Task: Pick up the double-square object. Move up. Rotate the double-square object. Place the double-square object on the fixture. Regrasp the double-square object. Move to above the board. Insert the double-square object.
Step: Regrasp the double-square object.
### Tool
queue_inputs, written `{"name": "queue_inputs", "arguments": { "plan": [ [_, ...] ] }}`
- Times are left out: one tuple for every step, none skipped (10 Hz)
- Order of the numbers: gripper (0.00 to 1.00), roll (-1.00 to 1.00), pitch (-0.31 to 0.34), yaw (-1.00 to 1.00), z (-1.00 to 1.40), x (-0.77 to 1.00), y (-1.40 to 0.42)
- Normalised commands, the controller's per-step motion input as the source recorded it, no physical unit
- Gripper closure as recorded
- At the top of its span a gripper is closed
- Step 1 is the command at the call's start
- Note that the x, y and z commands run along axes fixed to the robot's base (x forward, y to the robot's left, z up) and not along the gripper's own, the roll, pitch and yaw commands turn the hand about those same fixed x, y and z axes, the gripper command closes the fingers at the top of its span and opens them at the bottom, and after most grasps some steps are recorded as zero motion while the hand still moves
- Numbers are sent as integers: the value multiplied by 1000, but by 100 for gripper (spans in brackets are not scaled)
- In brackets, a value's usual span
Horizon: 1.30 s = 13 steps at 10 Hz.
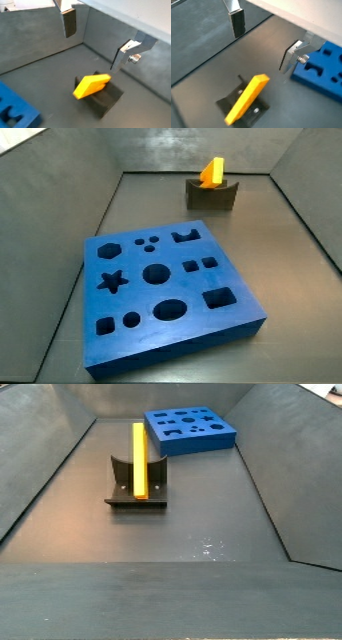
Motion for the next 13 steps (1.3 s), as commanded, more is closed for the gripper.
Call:
{"name": "queue_inputs", "arguments": {
  "plan": [
    [0,1000,32,17,5,17,-25],
    [0,1000,45,21,3,32,-23],
    [0,1000,56,26,0,48,-26],
    [0,1000,67,30,-2,55,-30],
    [0,1000,100,44,-2,76,-36],
    [0,1000,116,51,-3,86,-38],
    [0,1000,158,75,-7,99,-44],
    [0,1000,200,115,-4,100,-46],
    [0,913,215,150,-7,102,-49],
    [0,661,191,183,-8,105,-51],
    [0,539,173,198,-9,106,-53],
    [0,316,136,215,-4,107,-43],
    [0,216,101,226,0,95,-36]
  ]
}}
